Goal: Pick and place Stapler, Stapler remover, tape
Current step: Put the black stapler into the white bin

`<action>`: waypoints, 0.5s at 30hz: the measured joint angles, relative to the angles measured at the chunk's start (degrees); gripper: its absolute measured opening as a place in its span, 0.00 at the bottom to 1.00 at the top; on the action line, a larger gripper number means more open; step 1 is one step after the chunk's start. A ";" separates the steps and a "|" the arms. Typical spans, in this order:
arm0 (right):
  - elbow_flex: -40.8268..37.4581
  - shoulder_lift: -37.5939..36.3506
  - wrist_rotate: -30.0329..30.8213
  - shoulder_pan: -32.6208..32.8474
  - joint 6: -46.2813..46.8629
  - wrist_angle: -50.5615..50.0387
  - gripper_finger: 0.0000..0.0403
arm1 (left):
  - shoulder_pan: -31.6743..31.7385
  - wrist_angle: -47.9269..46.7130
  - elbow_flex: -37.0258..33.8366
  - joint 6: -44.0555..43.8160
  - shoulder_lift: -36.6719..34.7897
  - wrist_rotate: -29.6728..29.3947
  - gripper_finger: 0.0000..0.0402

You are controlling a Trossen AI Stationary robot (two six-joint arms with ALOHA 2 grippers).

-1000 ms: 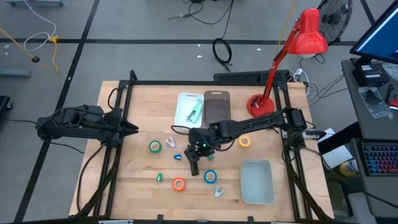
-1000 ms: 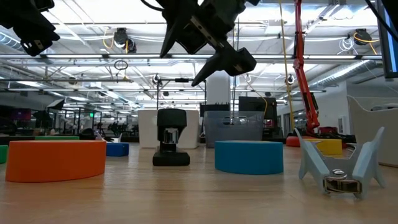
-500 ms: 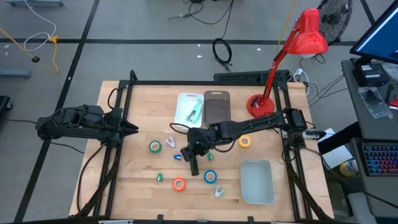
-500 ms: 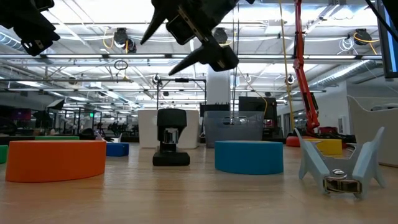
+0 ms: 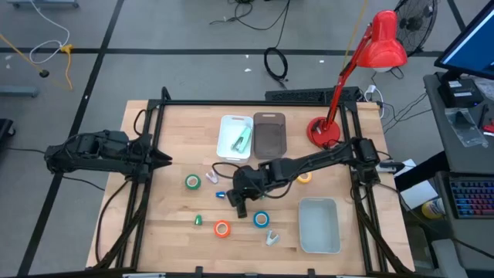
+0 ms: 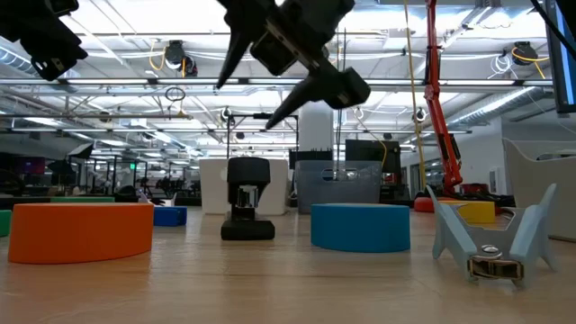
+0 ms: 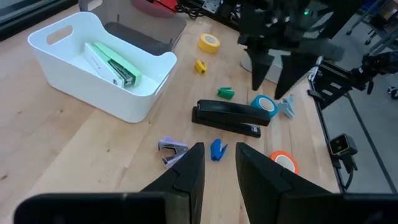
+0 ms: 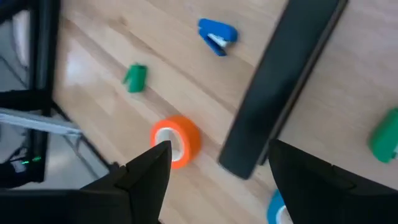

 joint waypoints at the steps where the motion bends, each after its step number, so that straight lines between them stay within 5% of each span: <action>1: 0.11 0.59 0.01 0.10 0.59 0.36 0.65 | 0.00 0.03 0.00 -0.01 0.00 -0.26 0.23; 15: -0.10 6.68 -2.78 0.05 0.04 2.14 0.64 | -0.02 0.00 0.00 -0.50 0.02 -0.36 0.23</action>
